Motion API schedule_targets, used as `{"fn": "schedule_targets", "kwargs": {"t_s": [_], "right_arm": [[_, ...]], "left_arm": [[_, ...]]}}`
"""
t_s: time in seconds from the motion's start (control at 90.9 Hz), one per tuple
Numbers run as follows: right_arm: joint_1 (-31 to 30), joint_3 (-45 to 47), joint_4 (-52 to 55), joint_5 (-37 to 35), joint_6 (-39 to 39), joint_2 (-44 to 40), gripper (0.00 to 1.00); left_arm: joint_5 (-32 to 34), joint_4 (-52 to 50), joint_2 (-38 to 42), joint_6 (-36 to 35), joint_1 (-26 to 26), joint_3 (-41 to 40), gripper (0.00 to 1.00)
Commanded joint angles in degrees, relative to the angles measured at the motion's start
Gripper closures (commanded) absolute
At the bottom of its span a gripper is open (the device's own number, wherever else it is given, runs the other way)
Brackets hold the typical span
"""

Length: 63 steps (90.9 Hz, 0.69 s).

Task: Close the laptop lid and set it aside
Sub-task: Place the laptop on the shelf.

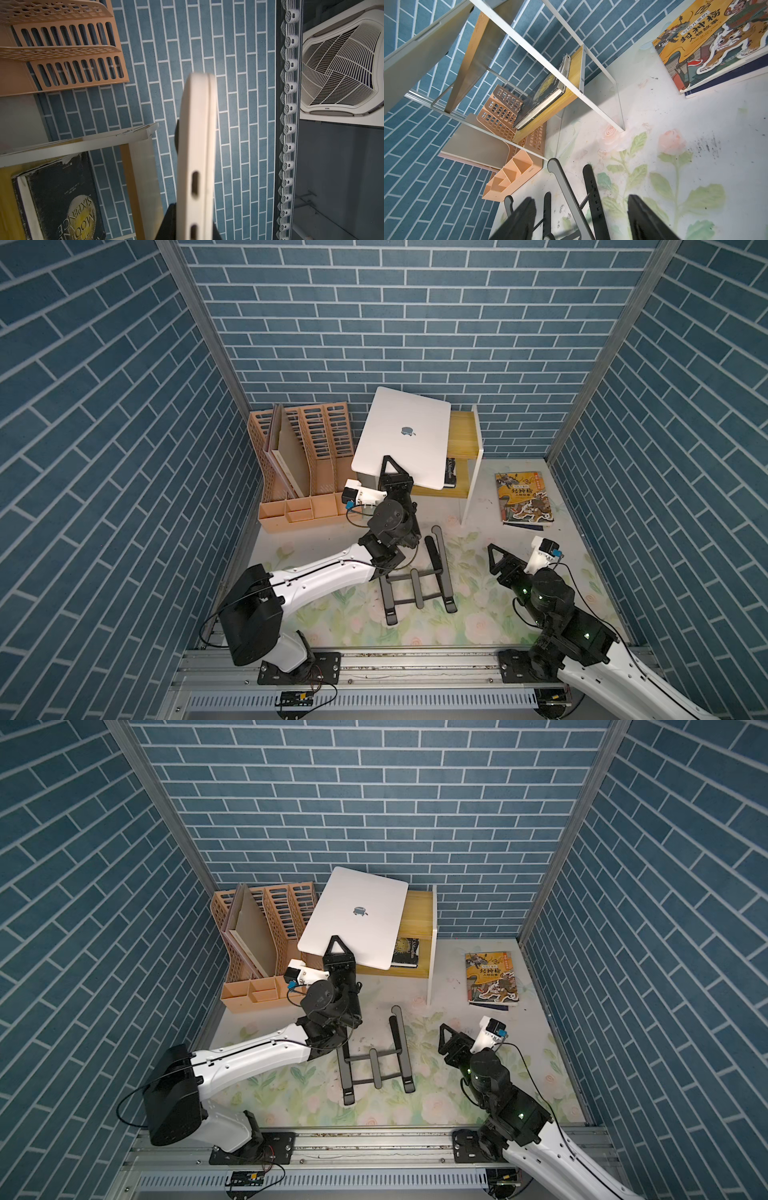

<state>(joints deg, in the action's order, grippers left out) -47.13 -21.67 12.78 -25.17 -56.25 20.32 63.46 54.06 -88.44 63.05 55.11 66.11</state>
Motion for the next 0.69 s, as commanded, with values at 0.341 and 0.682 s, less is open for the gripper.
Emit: {"fn": "schedule_targets", "kwargs": {"t_s": [0.341,0.682], "right_arm": [[-0.2,1.8,0.6,-0.8,-2.7,-1.1,0.23],[-0.2,3.5,0.2,-1.3,-2.7,-1.7,0.22]], "left_arm": [[-0.6,4.0,-10.6,2.1,0.7,13.7,0.9],[-3.0,4.3,-16.8,1.3,0.7,18.2,0.48]]}}
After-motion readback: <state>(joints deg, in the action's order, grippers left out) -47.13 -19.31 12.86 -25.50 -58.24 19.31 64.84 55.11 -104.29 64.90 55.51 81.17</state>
